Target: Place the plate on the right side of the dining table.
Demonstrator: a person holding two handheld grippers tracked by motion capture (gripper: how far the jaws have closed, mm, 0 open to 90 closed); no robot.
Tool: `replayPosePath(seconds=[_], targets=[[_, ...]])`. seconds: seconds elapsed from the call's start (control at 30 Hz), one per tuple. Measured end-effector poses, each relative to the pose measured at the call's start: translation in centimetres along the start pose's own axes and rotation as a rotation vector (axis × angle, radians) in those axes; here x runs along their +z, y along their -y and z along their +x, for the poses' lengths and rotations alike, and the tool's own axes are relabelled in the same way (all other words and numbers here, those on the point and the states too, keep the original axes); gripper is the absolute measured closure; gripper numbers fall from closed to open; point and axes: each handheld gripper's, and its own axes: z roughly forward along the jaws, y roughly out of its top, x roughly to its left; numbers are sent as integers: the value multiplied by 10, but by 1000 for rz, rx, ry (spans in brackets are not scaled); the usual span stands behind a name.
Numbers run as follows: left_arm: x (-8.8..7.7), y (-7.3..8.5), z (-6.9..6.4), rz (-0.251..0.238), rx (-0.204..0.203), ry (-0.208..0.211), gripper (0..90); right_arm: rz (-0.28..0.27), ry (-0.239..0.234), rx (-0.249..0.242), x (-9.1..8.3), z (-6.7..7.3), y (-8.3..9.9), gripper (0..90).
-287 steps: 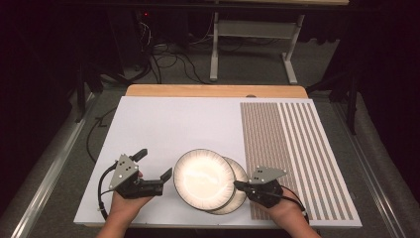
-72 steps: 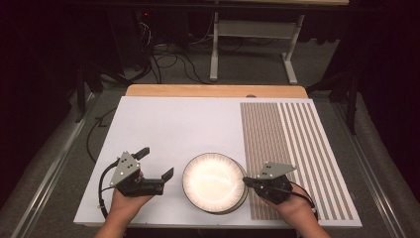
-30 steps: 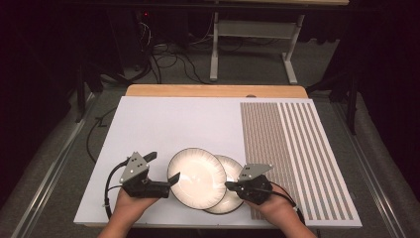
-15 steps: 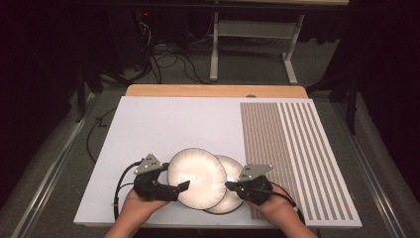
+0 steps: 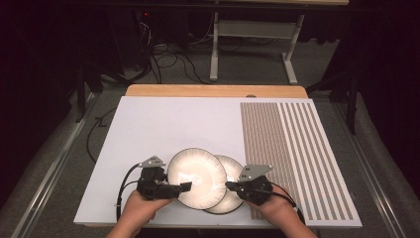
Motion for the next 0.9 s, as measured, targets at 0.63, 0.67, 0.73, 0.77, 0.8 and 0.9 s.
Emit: replayPosePath(seconds=[0.63,0.67,0.73,0.77,0.8,0.9], targets=[[-1,-2,6,59,-105,1,532,-9,8,6,-2,1,0,900],[-1,-1,8,54,-118,6,538,-11,13,5,-4,1,0,900],[-1,-1,9,53,-128,12,552,-10,16,1,-4,1,0,900],[-1,-1,9,51,-130,14,552,-10,16,1,-4,1,0,900],[-2,-1,9,40,-137,20,567,-13,17,-3,-5,1,0,900],[-3,-1,10,31,-137,26,585,-13,19,-1,-7,2,0,900]])
